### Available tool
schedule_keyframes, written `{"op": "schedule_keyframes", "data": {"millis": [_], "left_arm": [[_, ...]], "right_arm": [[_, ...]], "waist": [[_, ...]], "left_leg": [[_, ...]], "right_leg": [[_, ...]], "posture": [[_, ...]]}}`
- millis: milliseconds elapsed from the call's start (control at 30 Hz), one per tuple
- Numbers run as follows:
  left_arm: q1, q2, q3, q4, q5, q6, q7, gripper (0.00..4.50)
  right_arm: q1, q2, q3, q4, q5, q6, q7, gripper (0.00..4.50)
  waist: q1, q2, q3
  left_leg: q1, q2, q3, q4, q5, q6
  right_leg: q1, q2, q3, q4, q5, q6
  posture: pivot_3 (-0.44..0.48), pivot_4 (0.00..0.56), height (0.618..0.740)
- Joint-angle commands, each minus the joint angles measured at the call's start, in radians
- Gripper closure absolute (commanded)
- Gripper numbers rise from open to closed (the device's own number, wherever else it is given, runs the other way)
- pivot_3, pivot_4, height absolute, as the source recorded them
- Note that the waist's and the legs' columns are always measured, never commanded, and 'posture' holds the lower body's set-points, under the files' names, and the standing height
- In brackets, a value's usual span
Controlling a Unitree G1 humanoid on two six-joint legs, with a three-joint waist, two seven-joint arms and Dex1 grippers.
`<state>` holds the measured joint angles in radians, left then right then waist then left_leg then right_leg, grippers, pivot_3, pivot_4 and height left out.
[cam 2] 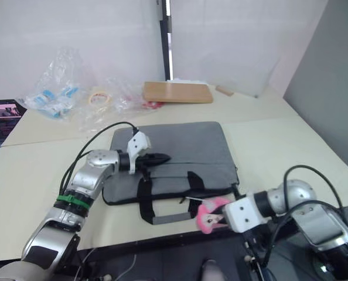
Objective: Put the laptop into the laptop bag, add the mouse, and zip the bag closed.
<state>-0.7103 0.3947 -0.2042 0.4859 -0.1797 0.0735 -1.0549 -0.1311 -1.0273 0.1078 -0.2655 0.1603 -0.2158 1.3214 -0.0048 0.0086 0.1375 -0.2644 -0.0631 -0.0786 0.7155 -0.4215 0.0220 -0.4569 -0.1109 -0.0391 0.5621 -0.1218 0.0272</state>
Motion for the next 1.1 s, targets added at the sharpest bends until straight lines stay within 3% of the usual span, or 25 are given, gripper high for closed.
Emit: {"op": "schedule_keyframes", "data": {"millis": [33, 400, 500, 1100], "left_arm": [[0.088, 0.025, -0.059, 0.093, 0.068, 0.025, -0.046, 4.50], [0.094, 0.019, -0.054, 0.094, 0.066, 0.012, -0.059, 4.50], [0.091, 0.014, -0.055, 0.102, 0.065, 0.010, -0.060, 4.50], [0.110, 0.019, -0.062, 0.076, 0.062, 0.031, -0.095, 4.50]], "right_arm": [[0.062, -0.054, -0.094, 0.023, -0.006, -0.054, -0.010, 4.50], [0.182, -0.153, -0.232, 0.292, -0.054, -0.247, -0.040, 4.50], [0.133, -0.159, -0.223, 0.383, -0.075, -0.282, -0.055, 4.50], [-0.351, -0.092, -0.005, 0.862, -0.238, -0.437, -0.070, 4.50]], "waist": [[-0.002, 0.000, -0.001], [0.002, 0.000, -0.007], [0.002, 0.000, -0.007], [-0.004, 0.003, -0.009]], "left_leg": [[0.000, 0.000, 0.000, 0.000, 0.000, 0.000], [0.008, 0.002, 0.003, -0.002, -0.002, 0.003], [0.016, 0.004, 0.002, -0.005, -0.003, 0.005], [0.018, 0.004, 0.002, -0.005, -0.004, 0.006]], "right_leg": [[0.000, 0.000, 0.000, 0.000, 0.000, 0.000], [0.008, 0.001, 0.001, -0.003, 0.000, 0.000], [0.018, 0.003, 0.000, -0.007, -0.001, 0.001], [0.019, 0.002, 0.003, -0.007, -0.001, 0.002]], "posture": [[0.000, 0.150, 0.740], [0.000, 0.150, 0.740], [0.000, 0.150, 0.740], [0.000, 0.150, 0.740]]}}
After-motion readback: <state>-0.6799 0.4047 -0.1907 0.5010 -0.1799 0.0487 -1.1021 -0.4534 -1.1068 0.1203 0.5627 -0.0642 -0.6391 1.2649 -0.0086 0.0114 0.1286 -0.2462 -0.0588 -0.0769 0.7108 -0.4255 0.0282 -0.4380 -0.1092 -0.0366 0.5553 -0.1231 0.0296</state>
